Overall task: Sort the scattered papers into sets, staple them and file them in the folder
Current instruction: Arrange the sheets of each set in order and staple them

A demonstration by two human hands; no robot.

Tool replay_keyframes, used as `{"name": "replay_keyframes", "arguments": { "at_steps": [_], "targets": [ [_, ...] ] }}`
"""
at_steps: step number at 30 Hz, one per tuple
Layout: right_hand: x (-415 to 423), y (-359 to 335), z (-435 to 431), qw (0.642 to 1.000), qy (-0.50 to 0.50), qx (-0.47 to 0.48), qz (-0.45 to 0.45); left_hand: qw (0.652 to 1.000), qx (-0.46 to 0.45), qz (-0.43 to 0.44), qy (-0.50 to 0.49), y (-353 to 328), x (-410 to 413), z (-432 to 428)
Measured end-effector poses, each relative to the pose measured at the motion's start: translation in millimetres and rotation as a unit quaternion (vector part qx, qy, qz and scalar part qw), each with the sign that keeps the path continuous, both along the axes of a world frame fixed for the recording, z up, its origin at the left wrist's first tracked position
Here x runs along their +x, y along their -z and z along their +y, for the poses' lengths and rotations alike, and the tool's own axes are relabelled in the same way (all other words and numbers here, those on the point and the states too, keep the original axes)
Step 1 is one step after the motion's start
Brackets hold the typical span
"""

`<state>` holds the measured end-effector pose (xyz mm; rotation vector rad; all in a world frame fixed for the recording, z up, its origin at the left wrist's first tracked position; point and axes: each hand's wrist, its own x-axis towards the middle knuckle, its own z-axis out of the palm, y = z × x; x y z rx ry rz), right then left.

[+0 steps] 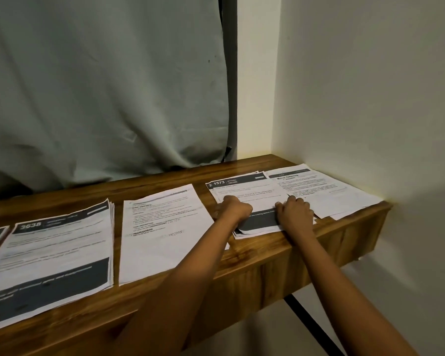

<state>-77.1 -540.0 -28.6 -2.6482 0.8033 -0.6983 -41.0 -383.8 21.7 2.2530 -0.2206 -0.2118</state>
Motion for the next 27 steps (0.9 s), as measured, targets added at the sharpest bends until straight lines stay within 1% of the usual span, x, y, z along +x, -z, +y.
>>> {"name": "replay_keyframes", "arguments": {
  "at_steps": [5,9,11,14,15,19,22,24,26,27],
  "targets": [
    [3.1,6.3,-2.3,0.999,0.0,-0.032,-0.017,0.99,-0.119,0.059,-0.051,-3.1,16.8,-6.0],
    [4.8,7.3,-4.6,0.999,0.0,-0.028,-0.019,0.984,-0.145,0.061,-0.084,-1.9,32.1,-2.6],
    [5.3,6.3,-4.3,1.0,0.005,-0.018,-0.012,0.981,-0.162,0.068,-0.084,-1.9,37.9,-3.0],
    [4.5,5.6,-2.9,1.0,0.01,-0.016,-0.005,0.974,-0.185,0.108,-0.073,-3.0,34.0,-5.8],
    [4.7,6.1,-3.0,1.0,0.011,-0.018,-0.005,0.975,-0.185,0.106,-0.067,-0.4,33.9,-8.1],
    [5.4,7.1,-4.7,1.0,0.012,-0.016,-0.012,0.977,-0.206,0.035,-0.05,8.6,31.6,-12.1],
    [4.3,8.0,-4.0,0.999,0.005,0.0,-0.033,0.969,-0.247,-0.008,-0.023,7.3,28.1,-2.4],
    [3.8,8.2,-3.0,0.999,-0.006,-0.006,-0.05,0.964,-0.265,-0.037,-0.018,2.4,26.7,9.8],
    [1.3,3.8,-2.3,0.995,-0.039,-0.015,-0.087,0.961,-0.271,-0.057,-0.027,-3.1,26.6,25.2],
    [-0.3,1.0,-2.2,0.991,-0.071,0.001,-0.111,0.959,-0.273,-0.064,-0.033,-5.3,27.1,33.1]
  ]
}}
